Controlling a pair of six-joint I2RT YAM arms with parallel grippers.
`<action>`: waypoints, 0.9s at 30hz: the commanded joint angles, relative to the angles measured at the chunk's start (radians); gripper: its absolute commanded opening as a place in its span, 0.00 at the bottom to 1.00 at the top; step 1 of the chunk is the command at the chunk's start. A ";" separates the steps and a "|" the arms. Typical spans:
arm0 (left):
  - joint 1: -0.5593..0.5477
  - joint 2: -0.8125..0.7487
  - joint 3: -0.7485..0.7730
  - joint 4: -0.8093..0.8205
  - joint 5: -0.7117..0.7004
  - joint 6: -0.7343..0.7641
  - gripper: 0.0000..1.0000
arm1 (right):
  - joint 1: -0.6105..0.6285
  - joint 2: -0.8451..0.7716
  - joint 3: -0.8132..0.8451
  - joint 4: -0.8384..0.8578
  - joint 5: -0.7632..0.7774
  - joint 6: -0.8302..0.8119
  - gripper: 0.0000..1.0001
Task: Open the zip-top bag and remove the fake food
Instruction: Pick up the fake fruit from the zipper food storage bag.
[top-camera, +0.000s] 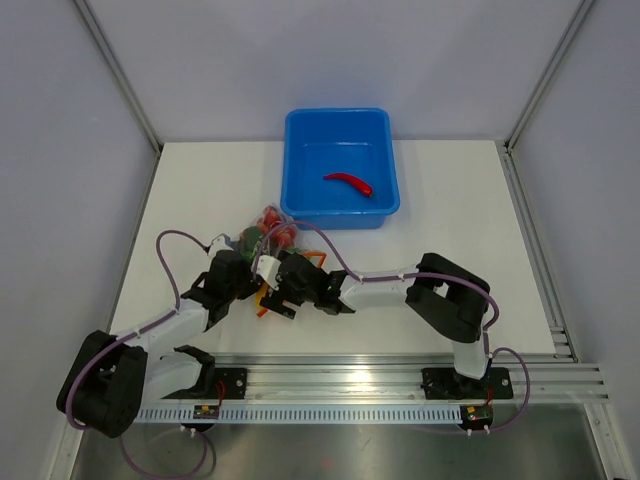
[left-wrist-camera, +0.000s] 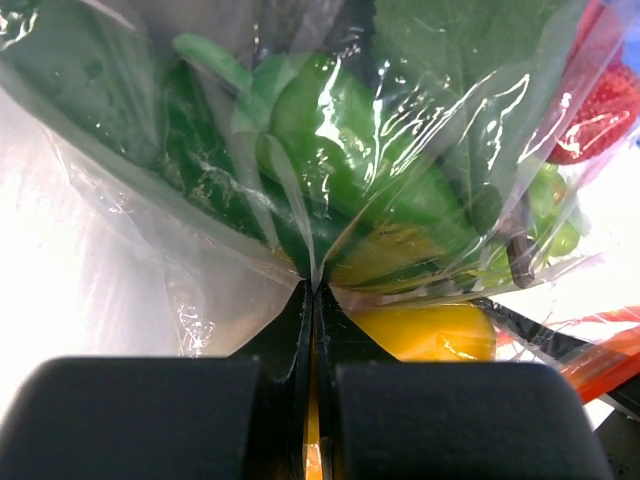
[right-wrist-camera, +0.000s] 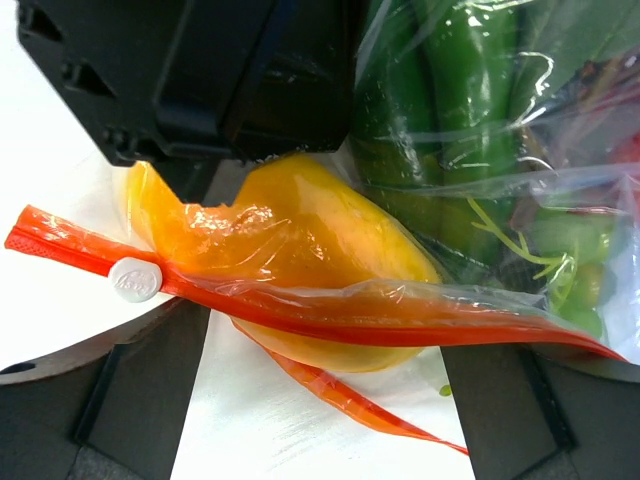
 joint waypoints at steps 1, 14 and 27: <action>-0.040 0.030 0.026 0.020 0.173 0.026 0.00 | 0.006 0.026 0.035 0.061 -0.113 -0.031 0.99; -0.039 -0.008 0.108 -0.135 0.039 0.009 0.00 | 0.006 -0.057 -0.026 0.030 -0.104 -0.024 0.64; -0.030 0.069 0.138 -0.123 0.006 0.004 0.00 | 0.014 -0.168 -0.097 -0.008 -0.162 -0.008 0.29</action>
